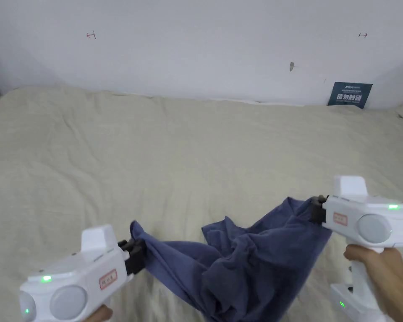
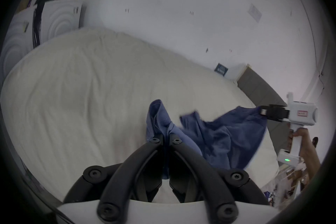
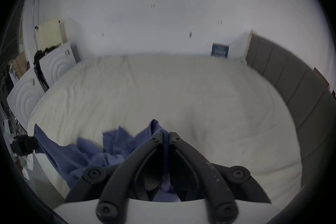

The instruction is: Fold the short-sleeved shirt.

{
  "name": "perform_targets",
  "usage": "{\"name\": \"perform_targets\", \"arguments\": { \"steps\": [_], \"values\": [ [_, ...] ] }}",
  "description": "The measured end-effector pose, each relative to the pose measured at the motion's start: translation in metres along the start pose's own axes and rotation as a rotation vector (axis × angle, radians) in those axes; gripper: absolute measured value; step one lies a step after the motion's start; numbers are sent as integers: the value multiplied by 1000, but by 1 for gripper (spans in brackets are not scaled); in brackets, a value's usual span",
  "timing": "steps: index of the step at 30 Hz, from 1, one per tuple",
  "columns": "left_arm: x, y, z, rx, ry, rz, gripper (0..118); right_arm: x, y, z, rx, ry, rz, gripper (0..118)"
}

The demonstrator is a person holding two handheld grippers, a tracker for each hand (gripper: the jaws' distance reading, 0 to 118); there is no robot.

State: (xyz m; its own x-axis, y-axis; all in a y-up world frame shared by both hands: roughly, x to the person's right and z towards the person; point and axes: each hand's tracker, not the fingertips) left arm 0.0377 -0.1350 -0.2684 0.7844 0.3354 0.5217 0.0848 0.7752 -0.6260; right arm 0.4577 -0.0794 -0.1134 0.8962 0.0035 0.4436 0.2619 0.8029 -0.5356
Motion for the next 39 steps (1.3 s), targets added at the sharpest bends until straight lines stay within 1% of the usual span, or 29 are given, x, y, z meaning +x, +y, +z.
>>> {"name": "perform_targets", "arguments": {
  "steps": [3,6,9,12,15,18,22,26,29,34,36,39],
  "values": [
    [-6,53,6,87,43,-49,5,6,43,30,74,5,-2,7],
    [-14,114,10,146,84,-74,5,10,86,51,160,-38,28,7],
    [-19,173,10,212,138,-113,5,15,125,66,220,-67,28,7],
    [-18,229,12,233,174,-119,5,17,160,73,268,-107,45,7],
    [-21,277,9,266,228,-112,5,24,190,71,303,-102,-17,7],
    [-22,319,1,257,246,-105,5,23,212,68,331,-120,-25,7],
    [-22,354,-14,267,276,-92,5,23,232,51,345,-131,-53,7],
    [-29,368,-36,271,278,-51,5,22,241,24,343,-133,-60,7],
    [-37,366,-58,269,277,-53,5,20,236,1,326,-142,-63,7],
    [-55,327,-91,230,308,-84,5,20,201,-44,266,-127,-111,7],
    [-65,307,-106,210,316,-84,5,20,180,-61,246,-121,-115,7],
    [-82,273,-122,137,337,-79,5,19,145,-81,188,-114,-134,7]
  ]
}}
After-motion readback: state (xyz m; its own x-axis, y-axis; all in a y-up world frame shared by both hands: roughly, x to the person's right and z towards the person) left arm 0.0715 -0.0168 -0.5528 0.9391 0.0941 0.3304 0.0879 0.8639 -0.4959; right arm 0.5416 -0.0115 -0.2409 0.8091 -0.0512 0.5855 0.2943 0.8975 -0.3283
